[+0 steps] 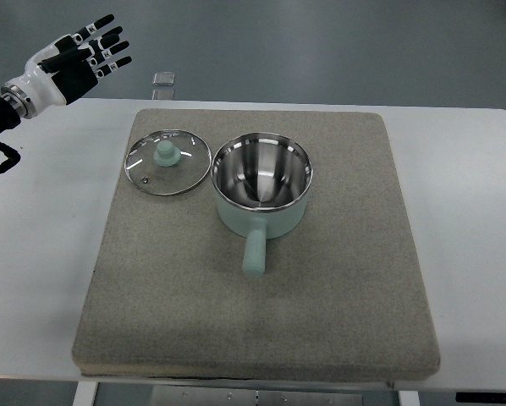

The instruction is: Place lid left of pot with left hand

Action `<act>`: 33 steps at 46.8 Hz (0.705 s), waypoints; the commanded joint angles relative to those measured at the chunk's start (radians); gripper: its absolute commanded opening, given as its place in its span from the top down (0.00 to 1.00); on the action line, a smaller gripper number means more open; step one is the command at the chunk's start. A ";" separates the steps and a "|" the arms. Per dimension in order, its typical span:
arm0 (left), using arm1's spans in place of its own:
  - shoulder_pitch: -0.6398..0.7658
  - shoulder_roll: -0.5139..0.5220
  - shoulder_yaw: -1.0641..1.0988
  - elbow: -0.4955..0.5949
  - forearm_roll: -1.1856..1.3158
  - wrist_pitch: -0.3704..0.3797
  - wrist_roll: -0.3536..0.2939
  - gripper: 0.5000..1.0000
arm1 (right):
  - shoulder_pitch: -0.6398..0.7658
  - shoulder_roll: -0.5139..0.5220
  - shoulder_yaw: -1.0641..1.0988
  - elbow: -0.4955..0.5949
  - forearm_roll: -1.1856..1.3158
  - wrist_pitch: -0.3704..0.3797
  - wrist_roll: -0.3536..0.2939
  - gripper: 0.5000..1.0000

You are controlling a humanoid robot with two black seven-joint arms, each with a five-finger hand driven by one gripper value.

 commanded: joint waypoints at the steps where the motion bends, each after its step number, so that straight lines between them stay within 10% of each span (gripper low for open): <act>1: 0.006 -0.006 -0.004 -0.001 0.000 0.002 0.000 0.01 | 0.000 0.000 0.000 0.000 0.000 0.000 0.000 0.16; 33: 0.006 -0.006 -0.006 0.000 0.003 0.002 0.000 0.01 | -0.009 0.000 0.003 0.014 0.008 0.003 -0.006 0.16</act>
